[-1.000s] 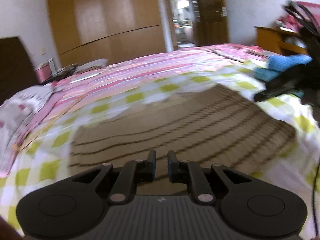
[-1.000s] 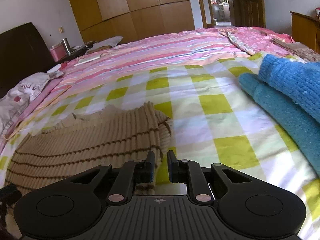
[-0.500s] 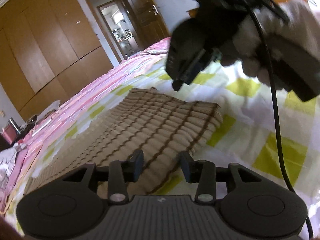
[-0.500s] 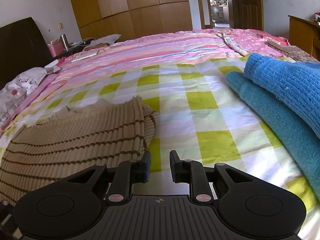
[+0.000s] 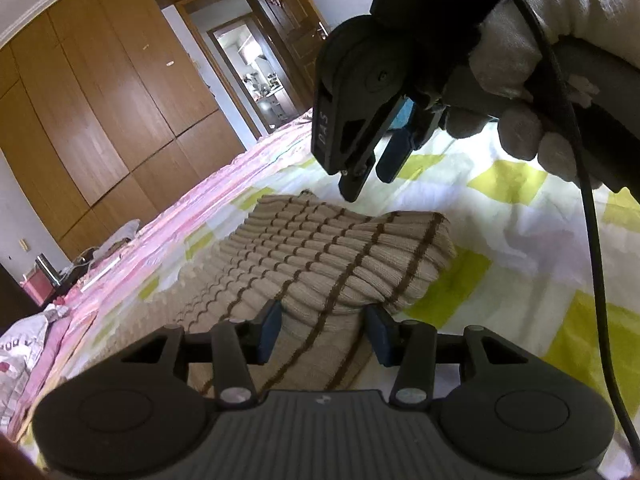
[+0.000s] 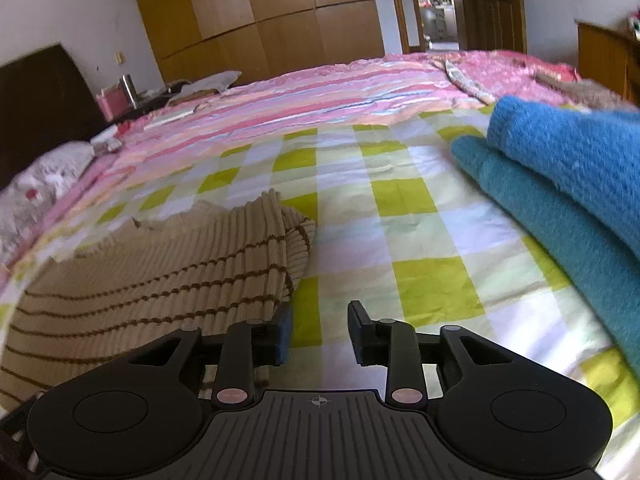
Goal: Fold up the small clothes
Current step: 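Grasp the striped sweater bundle edge with the left gripper while the right gripper grasps beside it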
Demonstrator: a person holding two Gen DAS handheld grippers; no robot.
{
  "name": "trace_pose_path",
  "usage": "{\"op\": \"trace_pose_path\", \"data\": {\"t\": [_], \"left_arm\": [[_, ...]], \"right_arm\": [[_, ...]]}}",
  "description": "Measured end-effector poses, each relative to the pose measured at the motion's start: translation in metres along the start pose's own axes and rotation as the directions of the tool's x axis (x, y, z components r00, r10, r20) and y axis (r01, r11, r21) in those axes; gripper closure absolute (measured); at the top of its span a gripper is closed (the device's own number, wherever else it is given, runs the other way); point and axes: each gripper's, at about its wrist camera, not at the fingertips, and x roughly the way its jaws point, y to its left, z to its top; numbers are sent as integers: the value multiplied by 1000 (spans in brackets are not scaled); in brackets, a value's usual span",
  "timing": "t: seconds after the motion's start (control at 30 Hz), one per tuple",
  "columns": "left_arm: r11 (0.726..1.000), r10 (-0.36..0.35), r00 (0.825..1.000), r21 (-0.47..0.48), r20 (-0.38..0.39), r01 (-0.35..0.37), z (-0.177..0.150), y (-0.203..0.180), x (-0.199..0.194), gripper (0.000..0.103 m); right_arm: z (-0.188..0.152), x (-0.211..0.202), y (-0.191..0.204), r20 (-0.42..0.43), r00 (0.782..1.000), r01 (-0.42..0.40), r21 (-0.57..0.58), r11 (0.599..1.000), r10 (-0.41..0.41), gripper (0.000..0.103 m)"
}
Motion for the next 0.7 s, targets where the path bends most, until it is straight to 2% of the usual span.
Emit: {"op": "trace_pose_path", "data": {"t": [0.33,0.43,0.53,0.7], "left_arm": [[999,23,1000,31,17,-23,-16,-9,-22,49],[998,-6,999,59,47,3,-16,-15,-30,48],[997,-26,998,72,57,22,-11,-23,-30,45],[997,-26,998,77,53,21,-7,-24,-26,43]], "right_arm": [[-2,-8,-33,-12,998,-61,120,991,63,71],[-5,-10,-39,-32,992,-115,155,981,121,70],[-12,-12,-44,-76,972,-201,214,956,221,66],[-25,-4,-47,-141,920,-309,308,900,365,61]]}}
